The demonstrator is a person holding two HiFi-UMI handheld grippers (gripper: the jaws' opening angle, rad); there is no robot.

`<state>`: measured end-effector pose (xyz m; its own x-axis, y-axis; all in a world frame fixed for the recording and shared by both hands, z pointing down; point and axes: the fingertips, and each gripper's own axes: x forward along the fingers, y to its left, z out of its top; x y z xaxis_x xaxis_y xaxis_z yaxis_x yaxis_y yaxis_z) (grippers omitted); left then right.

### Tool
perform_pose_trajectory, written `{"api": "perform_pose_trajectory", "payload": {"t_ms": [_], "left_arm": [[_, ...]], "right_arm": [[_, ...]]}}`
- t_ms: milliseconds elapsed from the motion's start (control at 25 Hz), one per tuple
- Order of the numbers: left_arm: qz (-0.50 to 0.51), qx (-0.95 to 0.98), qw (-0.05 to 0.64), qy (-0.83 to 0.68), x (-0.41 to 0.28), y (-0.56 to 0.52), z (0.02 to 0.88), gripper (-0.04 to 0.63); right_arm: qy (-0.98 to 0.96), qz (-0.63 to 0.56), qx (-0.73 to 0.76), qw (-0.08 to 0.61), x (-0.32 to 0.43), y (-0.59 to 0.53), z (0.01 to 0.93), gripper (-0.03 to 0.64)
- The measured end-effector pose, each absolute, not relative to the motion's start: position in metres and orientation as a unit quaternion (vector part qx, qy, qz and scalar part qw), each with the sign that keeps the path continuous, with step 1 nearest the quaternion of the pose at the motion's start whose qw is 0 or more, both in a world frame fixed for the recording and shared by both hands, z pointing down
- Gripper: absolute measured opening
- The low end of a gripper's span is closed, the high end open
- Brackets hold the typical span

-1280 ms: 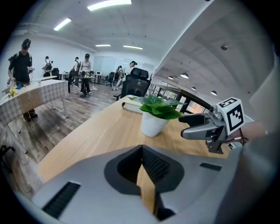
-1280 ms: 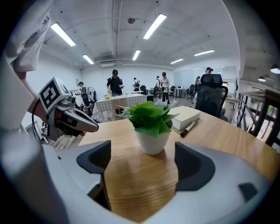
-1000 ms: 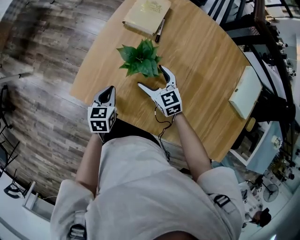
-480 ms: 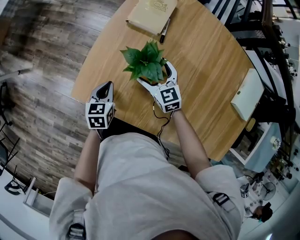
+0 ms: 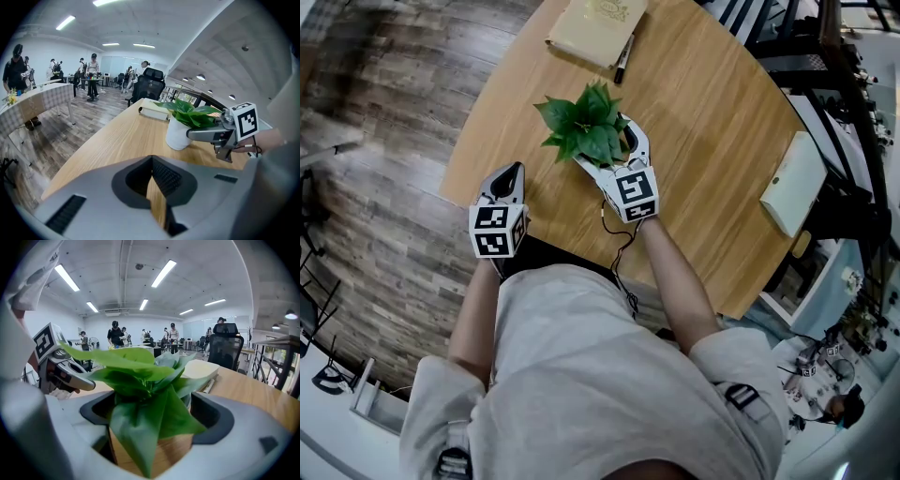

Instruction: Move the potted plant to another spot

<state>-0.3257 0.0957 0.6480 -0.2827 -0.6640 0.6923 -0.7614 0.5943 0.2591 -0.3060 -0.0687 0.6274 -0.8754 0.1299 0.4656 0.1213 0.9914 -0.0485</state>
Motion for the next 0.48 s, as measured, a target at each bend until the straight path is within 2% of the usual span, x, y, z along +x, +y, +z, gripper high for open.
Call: {"api": "perform_pose_trajectory", "payload": {"t_ms": [480], "left_arm": [[0.064, 0.44, 0.395, -0.804, -0.301, 0.11, 0.639, 0.012]], "right_arm": [[-0.97, 0.022, -0.078, 0.229, -0.281, -0.047, 0.617, 0.494]]}}
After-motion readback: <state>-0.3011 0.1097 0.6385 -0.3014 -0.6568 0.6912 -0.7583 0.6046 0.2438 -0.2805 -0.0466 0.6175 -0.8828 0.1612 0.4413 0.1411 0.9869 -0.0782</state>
